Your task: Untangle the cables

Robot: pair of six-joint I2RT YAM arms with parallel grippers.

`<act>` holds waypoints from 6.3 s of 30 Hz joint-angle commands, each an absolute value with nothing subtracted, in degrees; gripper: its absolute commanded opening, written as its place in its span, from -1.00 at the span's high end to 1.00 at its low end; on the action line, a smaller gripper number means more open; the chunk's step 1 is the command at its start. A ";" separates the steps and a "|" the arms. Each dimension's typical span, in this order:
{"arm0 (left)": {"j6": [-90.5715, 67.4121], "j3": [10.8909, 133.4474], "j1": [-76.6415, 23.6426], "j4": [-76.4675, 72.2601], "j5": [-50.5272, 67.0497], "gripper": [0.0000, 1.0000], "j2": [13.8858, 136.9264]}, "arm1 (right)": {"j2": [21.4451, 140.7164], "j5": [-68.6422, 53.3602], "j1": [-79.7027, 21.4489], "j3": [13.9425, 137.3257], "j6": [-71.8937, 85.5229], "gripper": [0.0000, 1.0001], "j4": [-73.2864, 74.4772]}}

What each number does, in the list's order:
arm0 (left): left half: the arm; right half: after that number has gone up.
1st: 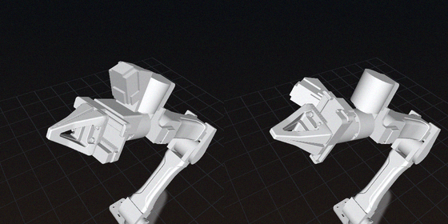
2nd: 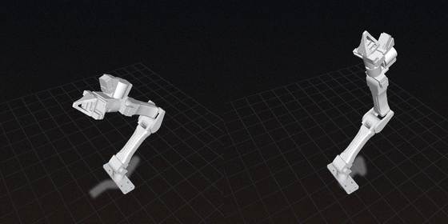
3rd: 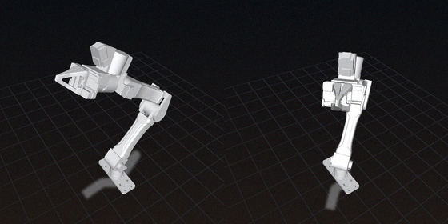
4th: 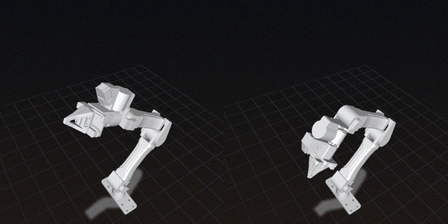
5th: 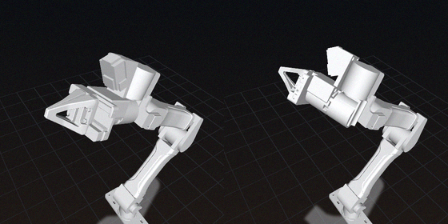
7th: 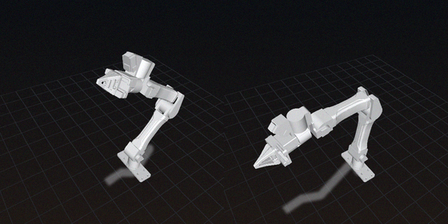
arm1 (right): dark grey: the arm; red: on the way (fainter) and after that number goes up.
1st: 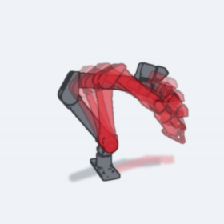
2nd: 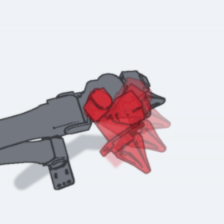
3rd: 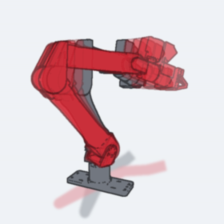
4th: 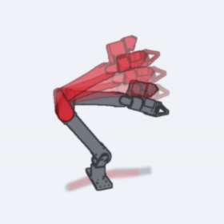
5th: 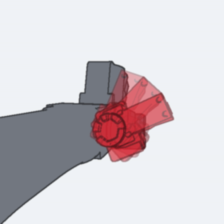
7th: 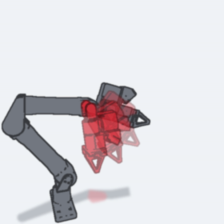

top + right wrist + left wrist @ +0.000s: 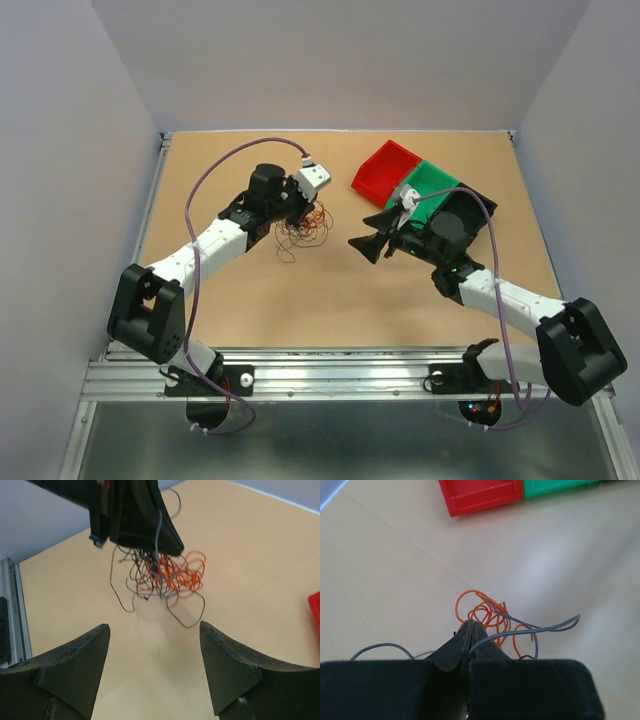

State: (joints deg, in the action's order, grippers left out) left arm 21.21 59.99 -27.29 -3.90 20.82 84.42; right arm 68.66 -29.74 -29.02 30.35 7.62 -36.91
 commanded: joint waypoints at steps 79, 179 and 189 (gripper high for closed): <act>15.47 61.43 -8.63 -18.90 -9.32 0.92 85.96 | 22.35 61.52 -34.72 21.62 21.71 0.99 -24.80; 29.16 89.42 4.30 17.86 4.30 -0.98 100.94 | 58.36 9.14 -34.72 30.85 11.25 -1.00 -37.79; 35.16 71.89 12.30 13.44 2.54 -0.98 99.56 | 58.19 8.61 -34.72 30.76 11.43 -1.00 -37.18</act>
State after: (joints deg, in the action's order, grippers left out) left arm 32.69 72.77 10.09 17.50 1.61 99.31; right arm 58.65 8.95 -34.59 27.31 11.55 -35.99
